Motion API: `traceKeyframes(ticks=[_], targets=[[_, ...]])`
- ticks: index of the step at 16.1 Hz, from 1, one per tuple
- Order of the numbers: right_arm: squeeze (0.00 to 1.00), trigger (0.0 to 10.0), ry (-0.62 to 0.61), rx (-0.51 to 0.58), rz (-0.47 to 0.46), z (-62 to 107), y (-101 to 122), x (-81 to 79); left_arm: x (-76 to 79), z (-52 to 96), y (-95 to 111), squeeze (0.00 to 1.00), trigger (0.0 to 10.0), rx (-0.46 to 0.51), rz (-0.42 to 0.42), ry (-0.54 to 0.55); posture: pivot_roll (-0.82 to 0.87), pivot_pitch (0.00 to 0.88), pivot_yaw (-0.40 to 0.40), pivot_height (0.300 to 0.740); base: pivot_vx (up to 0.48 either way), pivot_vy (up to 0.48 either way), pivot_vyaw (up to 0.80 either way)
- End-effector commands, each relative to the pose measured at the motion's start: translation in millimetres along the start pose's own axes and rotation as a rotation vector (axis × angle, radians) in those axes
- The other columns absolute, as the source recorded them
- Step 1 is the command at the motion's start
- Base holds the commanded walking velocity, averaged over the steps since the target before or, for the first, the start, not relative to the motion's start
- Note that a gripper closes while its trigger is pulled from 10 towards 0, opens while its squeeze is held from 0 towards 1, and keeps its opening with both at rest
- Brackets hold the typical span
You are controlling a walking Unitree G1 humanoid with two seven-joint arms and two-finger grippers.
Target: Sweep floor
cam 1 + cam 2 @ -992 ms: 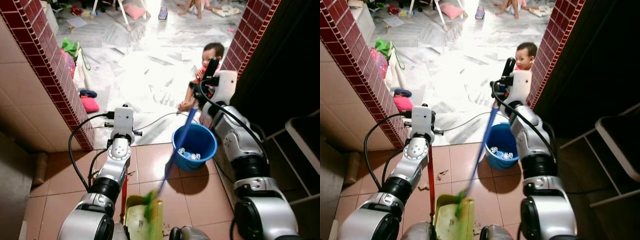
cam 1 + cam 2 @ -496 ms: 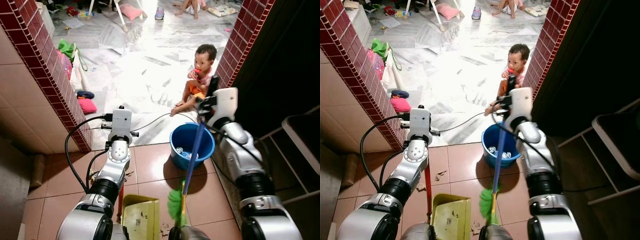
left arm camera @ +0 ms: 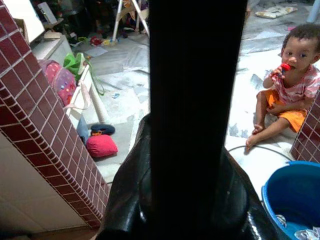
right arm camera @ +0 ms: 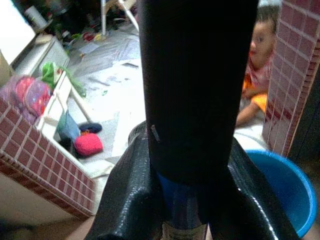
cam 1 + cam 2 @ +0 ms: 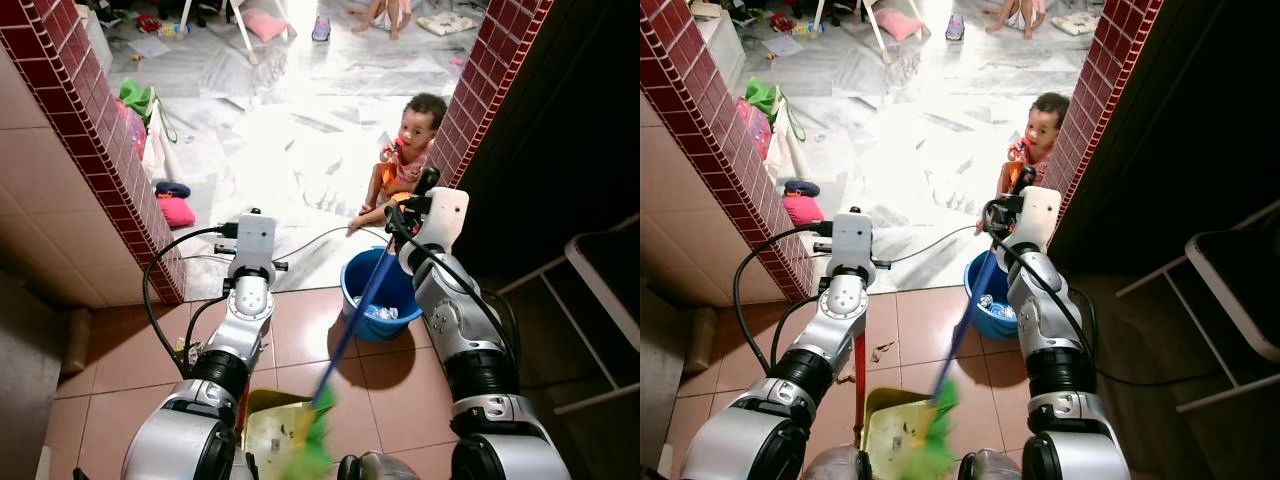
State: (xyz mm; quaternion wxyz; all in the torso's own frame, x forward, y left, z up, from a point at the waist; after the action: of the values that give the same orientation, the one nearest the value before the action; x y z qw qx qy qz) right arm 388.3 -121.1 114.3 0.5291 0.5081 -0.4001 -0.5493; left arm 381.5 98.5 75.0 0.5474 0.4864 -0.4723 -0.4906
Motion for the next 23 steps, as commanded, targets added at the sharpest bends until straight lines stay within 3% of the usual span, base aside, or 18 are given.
traceKeyframes(ticks=[1, 5, 7, 9, 13, 16, 20, 23], targets=[[0.0, 10.0, -0.01, 0.023, -0.109, -5.1, 12.6, -0.4, -0.7, 4.6, -17.4, 0.0, 10.0, -0.072, -0.029, 0.011, -0.08, 0.055, -0.028, 0.74, 0.0, 0.0, 0.0], [0.0, 10.0, -0.019, 0.192, -0.147, -11.4, 62.5, 7.7, -6.2, -0.9, -0.1, 0.0, 10.0, 0.019, -0.042, 0.034, -0.09, 0.039, -0.028, 0.74, 0.0, 0.0, 0.0], [0.0, 10.0, 0.002, 0.265, -0.109, -10.5, 85.2, 8.0, -20.6, -6.7, 16.3, 0.0, 10.0, 0.09, -0.03, 0.095, -0.09, 0.028, -0.028, 0.74, 0.0, 0.0, 0.0], [0.0, 10.0, 0.0, 0.308, -0.011, -7.7, 94.1, 10.5, -39.8, -12.4, 28.4, 0.0, 10.0, 0.129, -0.029, 0.164, -0.09, 0.015, -0.028, 0.74, 0.0, 0.0, 0.0], [0.0, 10.0, -0.042, 0.326, 0.075, -5.7, 93.9, 28.8, -70.0, -20.1, 48.7, 0.0, 10.0, 0.179, -0.001, 0.255, -0.07, 0.0, -0.032, 0.74, 0.0, 0.0, 0.0], [0.0, 10.0, -0.025, 0.287, 0.115, -7.0, 81.8, 33.5, -80.0, -23.5, 72.6, 0.0, 10.0, 0.255, 0.043, 0.288, -0.06, 0.0, -0.041, 0.74, 0.0, 0.0, 0.0], [0.0, 10.0, 0.084, 0.228, 0.27, -4.0, 51.0, 15.1, -96.3, -22.9, 91.9, 0.0, 10.0, 0.325, 0.062, 0.34, -0.05, 0.0, -0.044, 0.74, 0.0, 0.0, 0.0], [0.0, 10.0, 0.28, 0.259, 0.393, 10.6, 34.4, -12.8, -119.5, -15.8, 100.5, 0.0, 10.0, 0.394, -0.038, 0.433, -0.05, 0.0, -0.042, 0.74, 0.0, 0.0, 0.0]])
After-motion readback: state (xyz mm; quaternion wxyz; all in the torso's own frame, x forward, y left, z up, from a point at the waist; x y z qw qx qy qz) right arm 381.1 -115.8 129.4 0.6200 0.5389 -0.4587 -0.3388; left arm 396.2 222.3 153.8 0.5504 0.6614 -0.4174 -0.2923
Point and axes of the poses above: a point about 5 cm out from each wrist's last joint towards the gripper, its own z axis pointing back from the gripper into the wrist, its own y axis along the axis of the wrist's last joint, x = y × z, the point moved 4 cm from there along -z, pointing out of the wrist towards the gripper, and after that the axes turned 13 degrees about z, right-handed, at the moved point
